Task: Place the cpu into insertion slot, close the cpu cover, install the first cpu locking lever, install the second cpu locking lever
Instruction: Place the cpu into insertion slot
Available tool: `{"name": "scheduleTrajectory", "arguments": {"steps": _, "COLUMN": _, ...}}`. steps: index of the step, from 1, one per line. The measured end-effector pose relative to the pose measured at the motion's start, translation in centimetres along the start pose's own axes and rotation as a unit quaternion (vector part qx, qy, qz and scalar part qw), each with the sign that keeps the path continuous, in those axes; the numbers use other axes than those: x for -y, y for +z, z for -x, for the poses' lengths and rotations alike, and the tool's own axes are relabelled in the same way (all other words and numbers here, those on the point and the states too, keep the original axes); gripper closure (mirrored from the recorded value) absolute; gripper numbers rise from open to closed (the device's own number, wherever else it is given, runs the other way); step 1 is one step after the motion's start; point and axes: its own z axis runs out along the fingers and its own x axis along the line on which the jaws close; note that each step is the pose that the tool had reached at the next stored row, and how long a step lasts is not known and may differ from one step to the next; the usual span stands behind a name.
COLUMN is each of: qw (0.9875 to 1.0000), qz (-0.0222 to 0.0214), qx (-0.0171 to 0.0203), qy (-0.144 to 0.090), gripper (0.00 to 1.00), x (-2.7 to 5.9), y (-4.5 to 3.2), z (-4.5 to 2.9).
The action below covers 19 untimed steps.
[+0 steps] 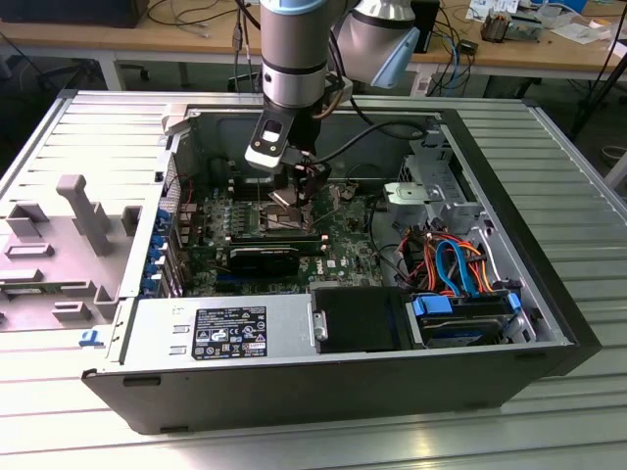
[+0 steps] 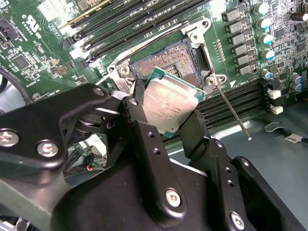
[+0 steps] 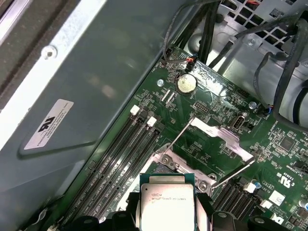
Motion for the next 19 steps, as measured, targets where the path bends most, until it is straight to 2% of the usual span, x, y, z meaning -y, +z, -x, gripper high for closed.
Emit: {"name": "scheduleTrajectory", "arguments": {"steps": 19, "qw": 0.9999, "qz": 0.0003, "qx": 0.0003, "qy": 0.016, "gripper": 0.46, "x": 0.00, "y": 0.10, "z": 0.00}}
